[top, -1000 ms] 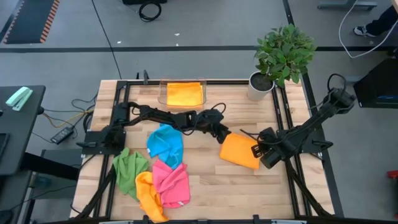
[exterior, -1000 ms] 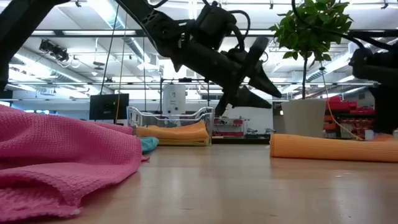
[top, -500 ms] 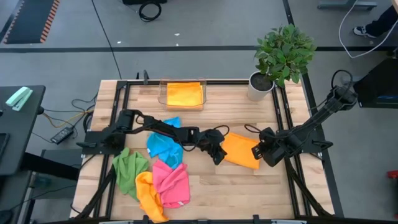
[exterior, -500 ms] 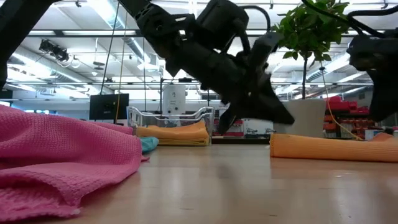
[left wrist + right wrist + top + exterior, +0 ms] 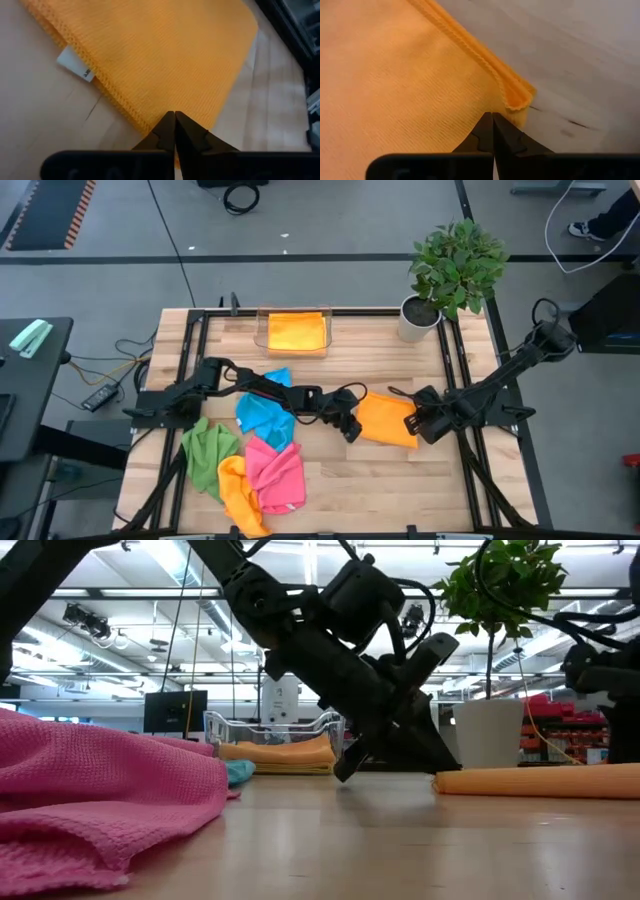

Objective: Fold microfiber towels
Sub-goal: Fold the orange microfiber towel

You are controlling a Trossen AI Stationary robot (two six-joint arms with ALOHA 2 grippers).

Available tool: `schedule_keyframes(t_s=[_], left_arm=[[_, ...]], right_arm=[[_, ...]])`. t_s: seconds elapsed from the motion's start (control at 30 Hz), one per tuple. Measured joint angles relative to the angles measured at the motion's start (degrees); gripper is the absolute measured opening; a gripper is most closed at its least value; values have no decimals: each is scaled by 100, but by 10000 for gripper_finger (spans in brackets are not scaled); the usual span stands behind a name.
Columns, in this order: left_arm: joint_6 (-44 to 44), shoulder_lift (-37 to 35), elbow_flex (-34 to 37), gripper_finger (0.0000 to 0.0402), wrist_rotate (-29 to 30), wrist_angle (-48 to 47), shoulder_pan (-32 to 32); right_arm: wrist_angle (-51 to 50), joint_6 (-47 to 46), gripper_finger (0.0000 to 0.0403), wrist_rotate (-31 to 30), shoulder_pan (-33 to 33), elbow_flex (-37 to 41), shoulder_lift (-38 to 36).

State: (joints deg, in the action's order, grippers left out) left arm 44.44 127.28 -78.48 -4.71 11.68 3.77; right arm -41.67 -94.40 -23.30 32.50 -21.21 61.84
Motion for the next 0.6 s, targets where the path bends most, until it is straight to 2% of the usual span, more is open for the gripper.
schedule_keyframes(t_s=[0.23, 0.37, 0.5, 0.6], left_arm=[[-279, -283, 7, 7, -175, 35, -161], [-833, -696, -2, 13, -549, 29, -353], [-1776, -1016, -2, 38, -1045, 0, -386], [-3040, -1104, -4, 52, -1244, -118, -225]], right_arm=[[-178, 1020, 3, -64, -390, -302, -65], [-723, 1832, 5, 267, -554, -838, -185], [-818, 2571, 6, 920, -285, -1343, -233], [-656, 2821, 7, 1083, 260, -1514, -233]])
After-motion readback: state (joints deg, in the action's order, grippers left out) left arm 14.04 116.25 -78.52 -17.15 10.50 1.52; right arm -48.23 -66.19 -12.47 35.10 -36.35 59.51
